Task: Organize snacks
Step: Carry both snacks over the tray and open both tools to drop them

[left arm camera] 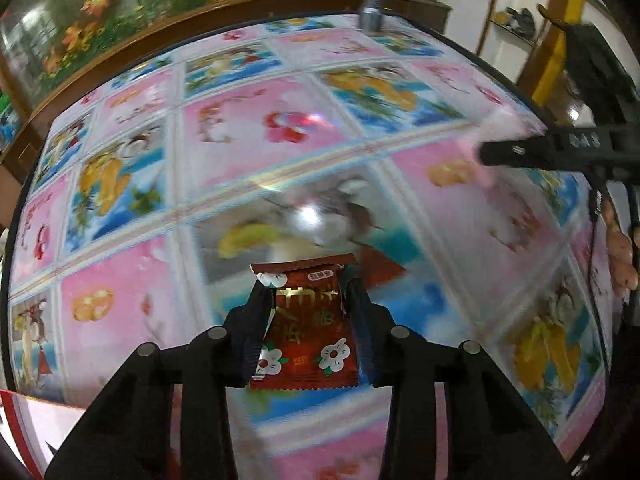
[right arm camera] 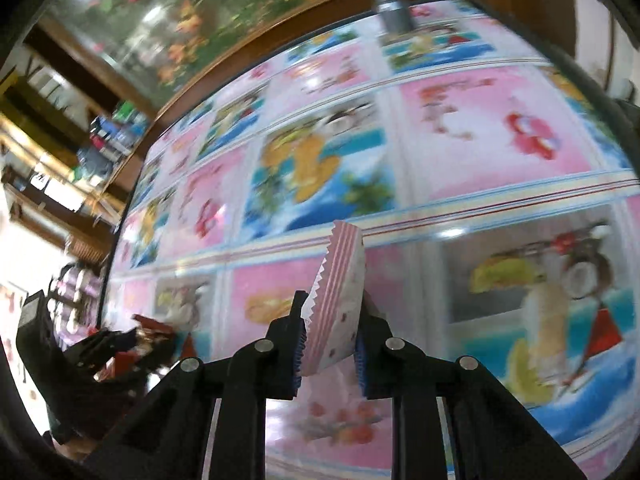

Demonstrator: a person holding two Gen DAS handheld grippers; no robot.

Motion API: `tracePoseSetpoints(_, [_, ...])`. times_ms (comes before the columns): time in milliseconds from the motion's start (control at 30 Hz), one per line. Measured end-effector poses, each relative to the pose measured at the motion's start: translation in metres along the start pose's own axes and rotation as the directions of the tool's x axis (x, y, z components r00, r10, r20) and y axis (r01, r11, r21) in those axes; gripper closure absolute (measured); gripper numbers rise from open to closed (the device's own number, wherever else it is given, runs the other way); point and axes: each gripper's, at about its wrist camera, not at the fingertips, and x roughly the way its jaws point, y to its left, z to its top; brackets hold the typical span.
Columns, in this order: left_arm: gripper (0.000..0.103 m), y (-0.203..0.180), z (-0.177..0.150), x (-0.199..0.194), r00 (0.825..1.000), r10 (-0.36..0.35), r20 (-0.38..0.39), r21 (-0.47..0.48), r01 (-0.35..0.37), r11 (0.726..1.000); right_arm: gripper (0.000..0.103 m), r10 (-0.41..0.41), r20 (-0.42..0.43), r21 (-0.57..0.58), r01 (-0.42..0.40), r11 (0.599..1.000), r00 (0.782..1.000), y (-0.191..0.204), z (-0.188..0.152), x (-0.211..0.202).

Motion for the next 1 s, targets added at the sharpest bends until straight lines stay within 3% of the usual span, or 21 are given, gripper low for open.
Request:
tracePoseSetpoints(167, [0.068,-0.019,-0.018,-0.010,1.000,-0.022,0.015,-0.017,0.022,1.000,0.082,0.091,-0.027,0.000,-0.091,0.996,0.996,0.012,-0.004,0.005])
tracePoseSetpoints(433, [0.072,-0.021,-0.060,-0.038,0.996,-0.063,0.062,-0.120,0.070,0.990,0.082,0.218,-0.042,-0.018,-0.219,0.976,0.975,0.029,-0.009,0.004])
tracePoseSetpoints(1000, [0.072,-0.017,-0.159,-0.124,0.980,-0.062,0.188,-0.223,0.104,0.969,0.083,0.238,-0.119,-0.148,-0.254,0.956,0.964,0.090,-0.043,0.034])
